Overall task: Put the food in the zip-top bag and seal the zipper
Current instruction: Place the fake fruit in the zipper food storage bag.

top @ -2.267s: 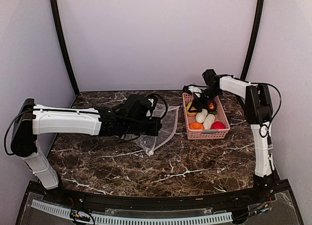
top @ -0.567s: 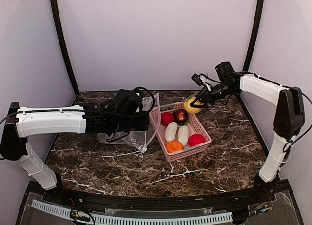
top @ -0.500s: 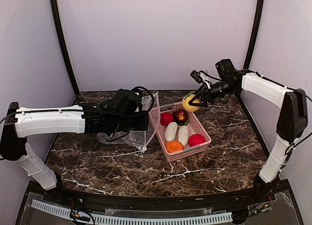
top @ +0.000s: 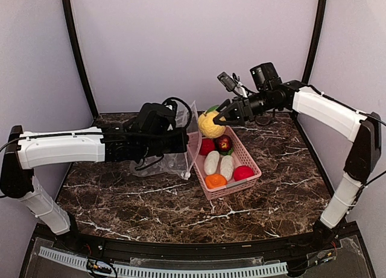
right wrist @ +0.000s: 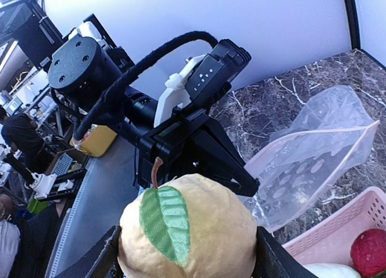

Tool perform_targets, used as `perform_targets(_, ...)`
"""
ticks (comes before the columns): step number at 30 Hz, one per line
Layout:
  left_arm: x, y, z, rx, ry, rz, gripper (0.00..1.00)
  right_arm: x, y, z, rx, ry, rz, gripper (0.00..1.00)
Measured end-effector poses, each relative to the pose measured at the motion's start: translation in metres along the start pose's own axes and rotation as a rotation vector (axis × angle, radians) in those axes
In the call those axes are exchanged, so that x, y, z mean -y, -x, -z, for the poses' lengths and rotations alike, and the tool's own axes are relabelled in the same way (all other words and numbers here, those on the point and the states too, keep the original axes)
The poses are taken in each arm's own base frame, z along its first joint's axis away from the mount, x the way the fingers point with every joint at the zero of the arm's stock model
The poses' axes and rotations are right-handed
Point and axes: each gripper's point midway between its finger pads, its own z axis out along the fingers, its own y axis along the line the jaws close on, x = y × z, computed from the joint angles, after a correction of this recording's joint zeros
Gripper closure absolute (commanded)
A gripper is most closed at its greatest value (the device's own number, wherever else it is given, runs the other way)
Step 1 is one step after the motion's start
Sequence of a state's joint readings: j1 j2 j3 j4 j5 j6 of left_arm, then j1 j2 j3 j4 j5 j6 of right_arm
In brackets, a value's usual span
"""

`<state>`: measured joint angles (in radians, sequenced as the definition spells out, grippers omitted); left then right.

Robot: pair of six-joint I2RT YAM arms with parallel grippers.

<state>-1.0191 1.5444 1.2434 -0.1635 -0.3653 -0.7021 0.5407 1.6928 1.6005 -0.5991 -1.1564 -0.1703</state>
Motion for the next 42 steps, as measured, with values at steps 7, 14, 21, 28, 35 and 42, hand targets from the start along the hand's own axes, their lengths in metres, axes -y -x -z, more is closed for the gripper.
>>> perform_targets(7, 0.02, 0.01, 0.001, 0.029, -0.096, 0.042, 0.99, 0.02, -0.002, -0.015, 0.015, 0.055, -0.143, 0.49)
perform_targets(14, 0.024, 0.008, 0.01, 0.055, -0.177, 0.064, 0.99, 0.057, -0.008, -0.023, 0.012, -0.047, -0.261, 0.5)
perform_targets(21, 0.023, 0.003, 0.016, 0.076, -0.228, 0.081, 0.99, 0.097, -0.02, -0.034, -0.01, -0.178, -0.353, 0.48)
perform_targets(28, 0.021, -0.001, 0.012, 0.084, -0.238, 0.086, 0.99, 0.096, -0.031, -0.055, -0.067, -0.248, -0.344, 0.41)
perform_targets(35, 0.023, 0.003, 0.013, 0.103, -0.243, 0.091, 0.99, 0.084, -0.038, -0.069, -0.113, -0.258, -0.31, 0.13)
perform_targets(42, 0.011, -0.007, 0.01, 0.1, -0.211, 0.086, 0.99, 0.074, -0.029, -0.056, -0.106, -0.277, -0.263, 0.13)
